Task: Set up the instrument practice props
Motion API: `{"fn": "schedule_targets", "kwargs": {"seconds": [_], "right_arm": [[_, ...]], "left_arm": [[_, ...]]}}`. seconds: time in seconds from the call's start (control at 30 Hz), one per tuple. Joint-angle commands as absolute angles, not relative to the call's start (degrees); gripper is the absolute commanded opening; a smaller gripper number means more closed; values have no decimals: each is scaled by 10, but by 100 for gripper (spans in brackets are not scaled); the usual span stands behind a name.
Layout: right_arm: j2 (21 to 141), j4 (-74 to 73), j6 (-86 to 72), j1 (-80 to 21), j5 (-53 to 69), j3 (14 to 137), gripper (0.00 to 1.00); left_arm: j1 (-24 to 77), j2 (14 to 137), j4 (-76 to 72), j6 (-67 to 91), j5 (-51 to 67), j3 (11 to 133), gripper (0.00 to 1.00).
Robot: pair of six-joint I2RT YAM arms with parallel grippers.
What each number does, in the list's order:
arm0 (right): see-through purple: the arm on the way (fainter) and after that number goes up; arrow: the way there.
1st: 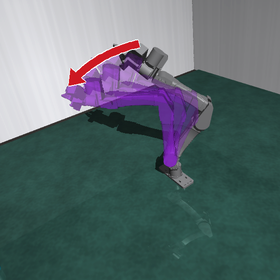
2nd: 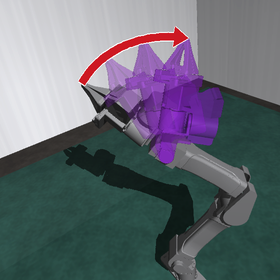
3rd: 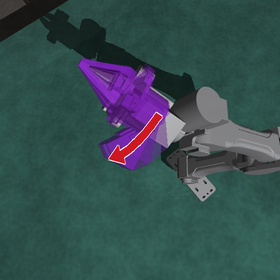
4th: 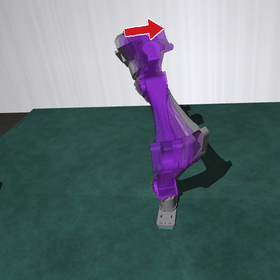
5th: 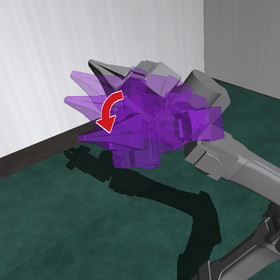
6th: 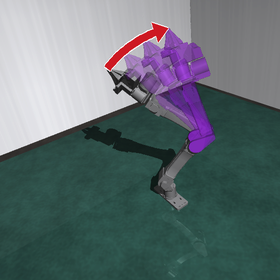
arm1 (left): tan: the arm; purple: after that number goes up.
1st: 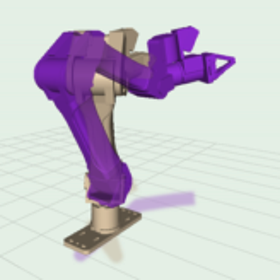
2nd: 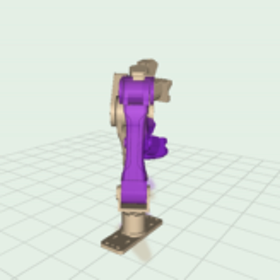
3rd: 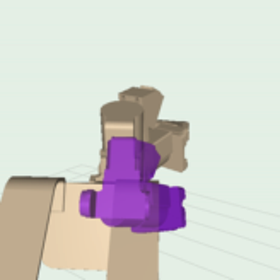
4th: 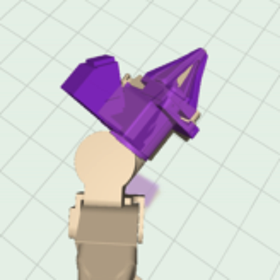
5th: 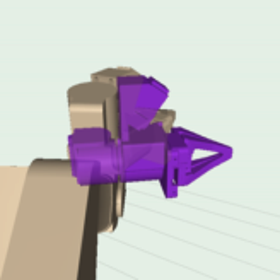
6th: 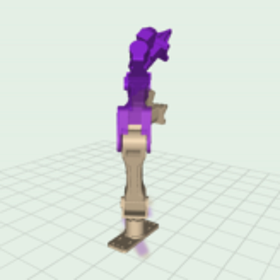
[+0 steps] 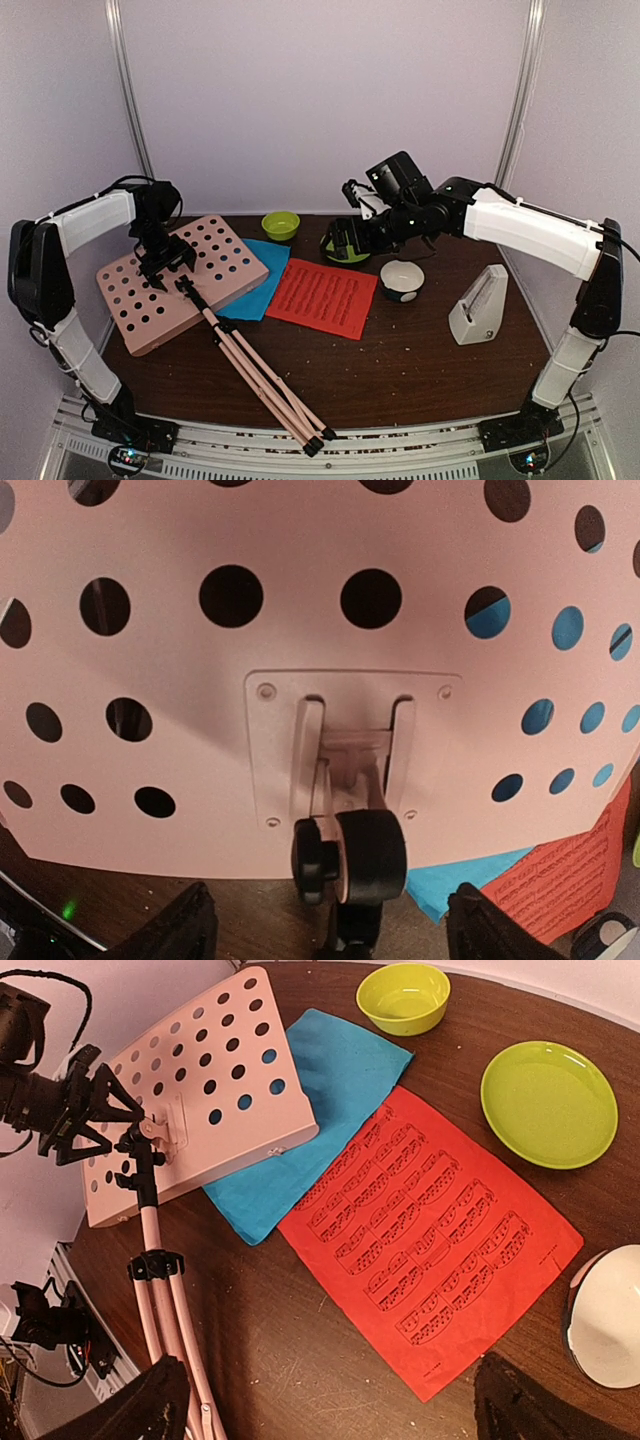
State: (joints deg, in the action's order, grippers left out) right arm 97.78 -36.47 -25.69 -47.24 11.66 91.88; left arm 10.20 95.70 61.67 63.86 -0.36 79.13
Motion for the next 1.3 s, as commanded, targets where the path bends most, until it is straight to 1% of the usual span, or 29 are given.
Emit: {"fn": "schedule_targets", "kwargs": {"seconds": [0.0,0.13,0.27,0.53,0.6,0.73,0.8,1.03,1.27], "right_arm": [[960,-366,-263,-476,103,912,100],[960,-367,-265,-476,106,908,100],[959,-366,-265,-476,103,906,100],[962,-361,-268,-476,108,904,100],[962,-361,-269,-476,110,904,100],[963,-361,-269,-476,112,906,100],[964,-360,-269,-476,115,907,100],[961,-331,-272,-476,145,903,100],[956,-295,-281,-476,161,893,100]], "left_arm": [[108,988,624,651,11,830,80],[111,1016,624,658,19,841,78],[112,1031,624,662,22,836,73],[112,1056,595,654,41,822,71],[112,1060,587,656,46,816,68],[111,1065,585,655,39,815,60],[111,1064,585,656,35,816,54],[113,1043,599,656,26,843,27],[115,988,638,645,-16,916,8]]}}
